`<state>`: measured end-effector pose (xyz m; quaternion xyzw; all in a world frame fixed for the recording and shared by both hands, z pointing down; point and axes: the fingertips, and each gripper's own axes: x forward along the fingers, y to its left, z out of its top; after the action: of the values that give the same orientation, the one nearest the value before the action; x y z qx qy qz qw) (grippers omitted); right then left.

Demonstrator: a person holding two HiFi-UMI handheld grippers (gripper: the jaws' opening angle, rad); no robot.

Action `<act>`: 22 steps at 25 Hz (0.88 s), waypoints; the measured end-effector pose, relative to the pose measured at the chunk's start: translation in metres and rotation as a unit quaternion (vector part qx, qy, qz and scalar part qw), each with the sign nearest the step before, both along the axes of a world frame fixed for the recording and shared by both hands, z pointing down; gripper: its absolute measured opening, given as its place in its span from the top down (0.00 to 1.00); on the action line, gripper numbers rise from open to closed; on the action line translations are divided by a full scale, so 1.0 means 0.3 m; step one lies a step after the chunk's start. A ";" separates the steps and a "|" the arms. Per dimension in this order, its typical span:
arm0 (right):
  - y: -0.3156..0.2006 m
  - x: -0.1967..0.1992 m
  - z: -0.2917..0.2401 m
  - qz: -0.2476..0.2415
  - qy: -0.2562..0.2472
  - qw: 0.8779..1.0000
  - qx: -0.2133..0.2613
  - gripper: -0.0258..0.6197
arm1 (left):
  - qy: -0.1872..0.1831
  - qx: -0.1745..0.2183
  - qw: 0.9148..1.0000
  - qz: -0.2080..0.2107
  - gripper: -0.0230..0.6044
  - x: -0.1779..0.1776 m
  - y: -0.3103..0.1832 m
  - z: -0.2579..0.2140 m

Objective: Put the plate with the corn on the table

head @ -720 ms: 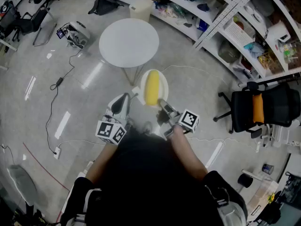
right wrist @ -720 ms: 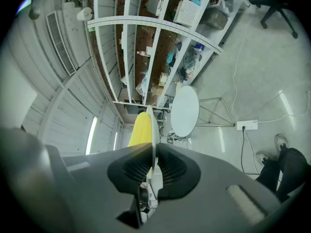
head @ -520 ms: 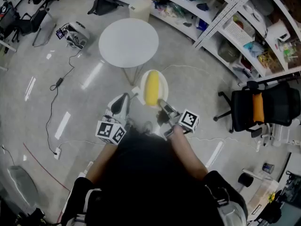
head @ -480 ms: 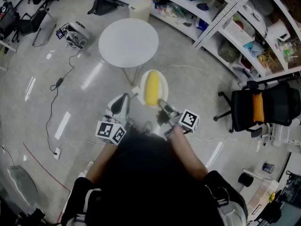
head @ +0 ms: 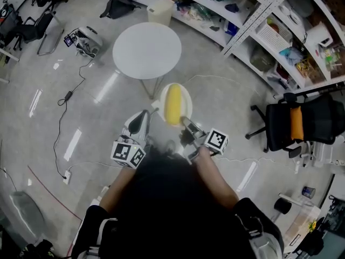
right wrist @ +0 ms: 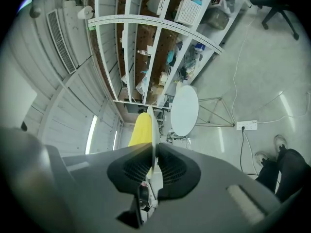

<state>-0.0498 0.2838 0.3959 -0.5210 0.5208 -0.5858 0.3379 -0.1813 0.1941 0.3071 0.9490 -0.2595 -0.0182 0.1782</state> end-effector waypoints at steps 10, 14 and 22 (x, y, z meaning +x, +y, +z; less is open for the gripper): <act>0.013 0.022 -0.001 -0.003 -0.005 1.000 0.003 0.90 | -0.003 -0.003 1.000 -0.012 0.96 0.009 0.015 0.008; 0.011 0.035 -0.003 -0.011 -0.004 1.000 0.001 0.90 | -0.002 -0.001 1.000 -0.018 0.96 0.027 0.019 0.006; 0.016 0.085 -0.012 -0.019 -0.009 1.000 0.005 0.90 | -0.007 0.003 1.000 -0.027 0.96 0.076 0.050 -0.008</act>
<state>-0.0243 0.2887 0.3922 -0.5042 0.5304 -0.5943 0.3336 -0.1583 0.2092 0.3046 0.9424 -0.2858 -0.0167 0.1727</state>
